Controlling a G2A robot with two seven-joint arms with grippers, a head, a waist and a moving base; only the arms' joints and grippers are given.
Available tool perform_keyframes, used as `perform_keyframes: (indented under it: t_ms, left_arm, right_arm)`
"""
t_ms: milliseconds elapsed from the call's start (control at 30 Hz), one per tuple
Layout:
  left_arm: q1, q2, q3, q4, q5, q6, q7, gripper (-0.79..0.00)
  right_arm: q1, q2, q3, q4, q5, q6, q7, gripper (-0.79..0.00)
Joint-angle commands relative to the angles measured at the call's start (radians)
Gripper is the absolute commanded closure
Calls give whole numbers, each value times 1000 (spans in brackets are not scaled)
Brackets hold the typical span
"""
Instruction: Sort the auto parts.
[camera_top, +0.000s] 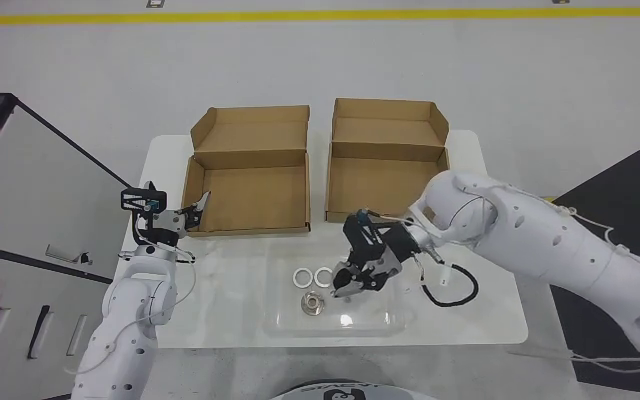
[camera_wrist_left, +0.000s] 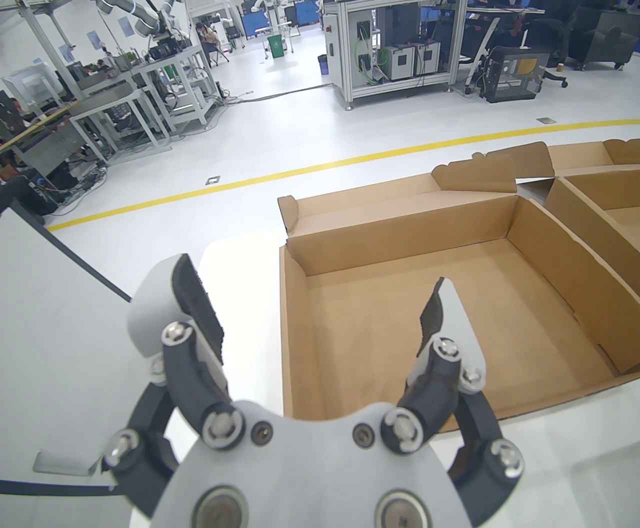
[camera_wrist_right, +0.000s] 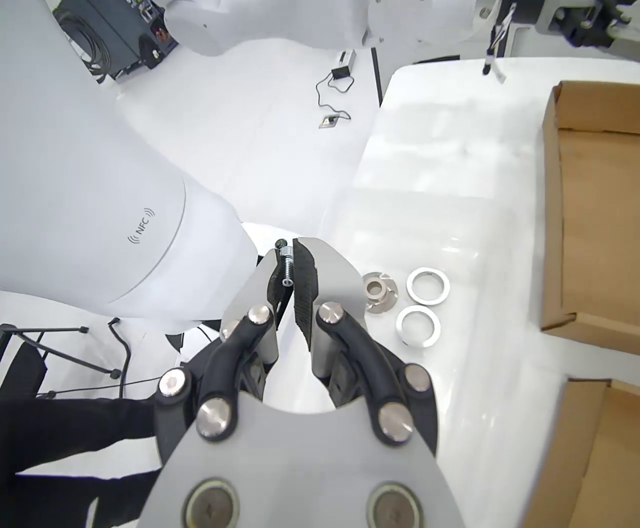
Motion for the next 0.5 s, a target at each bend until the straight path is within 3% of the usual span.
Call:
perform_keyframes:
  t_ms: [0, 167, 467]
  left_arm:
    - [0, 0, 0, 0, 0, 0, 0, -785]
    - [0, 0, 0, 0, 0, 0, 0, -785]
    - [0, 0, 0, 0, 0, 0, 0, -785]
  right_arm:
    - [-16, 15, 23, -13, -28, 0, -32, 0]
    - [-45, 53, 69, -46, -103, 0, -106, 0]
    - [-47, 56, 70, -46, -111, 0, -106, 0]
